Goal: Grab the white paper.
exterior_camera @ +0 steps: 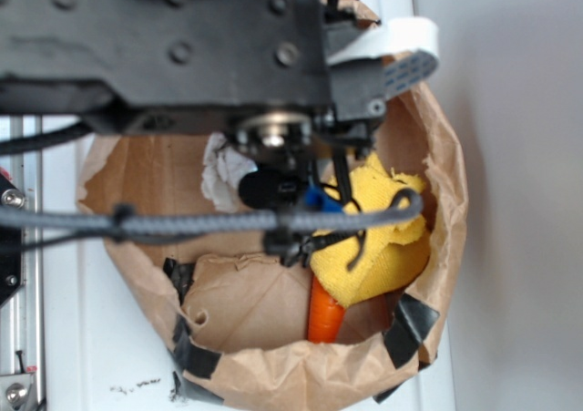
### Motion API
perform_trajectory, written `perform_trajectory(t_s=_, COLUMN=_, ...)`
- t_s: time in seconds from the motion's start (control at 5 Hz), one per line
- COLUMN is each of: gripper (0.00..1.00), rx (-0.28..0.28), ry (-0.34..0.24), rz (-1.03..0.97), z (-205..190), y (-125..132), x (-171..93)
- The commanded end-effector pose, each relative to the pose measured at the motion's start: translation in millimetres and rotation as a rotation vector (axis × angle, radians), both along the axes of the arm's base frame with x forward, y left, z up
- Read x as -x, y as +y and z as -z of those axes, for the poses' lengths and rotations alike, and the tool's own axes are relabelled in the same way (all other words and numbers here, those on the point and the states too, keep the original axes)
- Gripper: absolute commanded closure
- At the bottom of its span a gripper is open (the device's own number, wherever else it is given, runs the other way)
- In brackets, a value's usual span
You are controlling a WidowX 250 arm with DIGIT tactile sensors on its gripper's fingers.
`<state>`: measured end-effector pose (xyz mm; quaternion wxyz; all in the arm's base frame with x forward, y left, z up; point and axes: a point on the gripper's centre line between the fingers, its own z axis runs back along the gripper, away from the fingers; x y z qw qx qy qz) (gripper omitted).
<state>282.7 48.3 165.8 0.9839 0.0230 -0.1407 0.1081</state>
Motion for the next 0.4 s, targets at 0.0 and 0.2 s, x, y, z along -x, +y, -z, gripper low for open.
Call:
perform_trajectory(t_s=0.0, gripper=1.0, rx=0.015, ry=-0.082, rz=0.028, z=-39.2, y=-23.6, x=-9.2)
perform_trajectory(t_s=0.2, gripper=1.0, rx=-0.04, ry=-0.081, rz=-0.044, z=-40.2, y=-20.0, x=-5.7)
